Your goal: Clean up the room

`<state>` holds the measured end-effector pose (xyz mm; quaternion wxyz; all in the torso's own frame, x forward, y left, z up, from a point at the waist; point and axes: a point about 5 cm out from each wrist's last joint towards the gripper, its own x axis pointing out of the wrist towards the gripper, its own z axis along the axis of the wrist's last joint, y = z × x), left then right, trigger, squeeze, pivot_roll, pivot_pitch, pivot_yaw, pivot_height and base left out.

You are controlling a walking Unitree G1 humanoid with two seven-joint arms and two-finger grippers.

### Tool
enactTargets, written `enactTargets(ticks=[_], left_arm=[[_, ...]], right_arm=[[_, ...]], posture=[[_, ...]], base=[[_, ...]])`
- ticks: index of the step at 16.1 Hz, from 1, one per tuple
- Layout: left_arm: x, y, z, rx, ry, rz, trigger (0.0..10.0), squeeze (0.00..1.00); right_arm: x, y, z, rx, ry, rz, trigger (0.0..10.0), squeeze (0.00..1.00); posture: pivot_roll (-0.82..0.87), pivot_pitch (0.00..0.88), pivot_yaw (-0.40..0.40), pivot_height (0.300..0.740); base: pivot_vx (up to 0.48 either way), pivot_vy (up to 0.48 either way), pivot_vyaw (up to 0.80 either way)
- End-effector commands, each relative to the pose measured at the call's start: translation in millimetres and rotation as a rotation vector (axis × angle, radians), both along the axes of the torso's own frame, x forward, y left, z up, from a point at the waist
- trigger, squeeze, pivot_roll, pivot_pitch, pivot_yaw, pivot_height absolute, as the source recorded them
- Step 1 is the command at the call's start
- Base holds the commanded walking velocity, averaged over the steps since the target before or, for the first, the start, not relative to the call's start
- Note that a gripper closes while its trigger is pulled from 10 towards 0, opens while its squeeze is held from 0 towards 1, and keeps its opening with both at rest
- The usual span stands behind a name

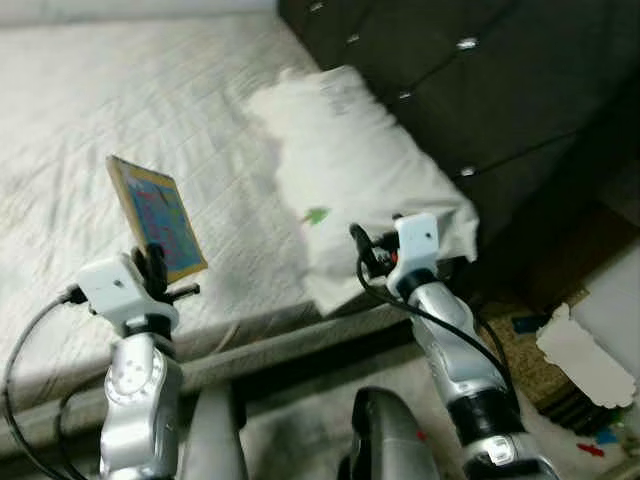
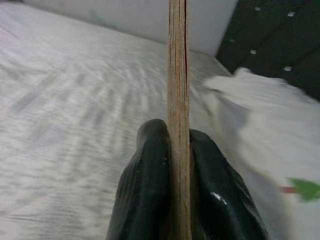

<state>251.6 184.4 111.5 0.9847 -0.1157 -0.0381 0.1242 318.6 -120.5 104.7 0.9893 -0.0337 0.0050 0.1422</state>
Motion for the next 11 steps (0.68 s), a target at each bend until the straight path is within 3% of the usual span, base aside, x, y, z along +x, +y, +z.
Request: enactTargets(ticks=[1,2,7,10,11], left_arm=[[2.0,-4.1,10,0.009,-0.050,-0.021,10.0,0.00],[2.1,-4.3,10,0.006,-0.050,-0.021,10.0,0.00],[5.0,-10.7,7,-0.023,-0.033,-0.033,10.0,0.00],[14.4,-14.4,-8,-0.105,0.068,-0.026,10.0,0.00],[20.8,-20.3,-8,-0.168,0.064,-0.044,10.0,0.00]], right_arm=[[0.9,-0.9,3,-0.003,-0.012,-0.004,10.0,0.00],[0.9,-0.9,3,-0.003,-0.012,-0.004,10.0,0.00],[0.9,-0.7,2,-0.001,-0.009,-0.006,10.0,0.00],[0.7,-0.5,2,0.003,-0.010,0.002,10.0,0.00],[0.7,-1.2,3,0.005,-0.011,-0.002,10.0,0.00]], posture=[[0.05,0.091,-0.056,0.601],[0.05,0.091,-0.057,0.601],[0.05,0.092,-0.057,0.601],[0.05,0.093,-0.057,0.570],[0.04,0.094,-0.059,0.553]], base=[[0.480,0.000,0.00],[0.480,0.000,0.00],[0.000,0.000,0.00],[0.000,0.000,0.00],[0.000,0.000,0.46]])
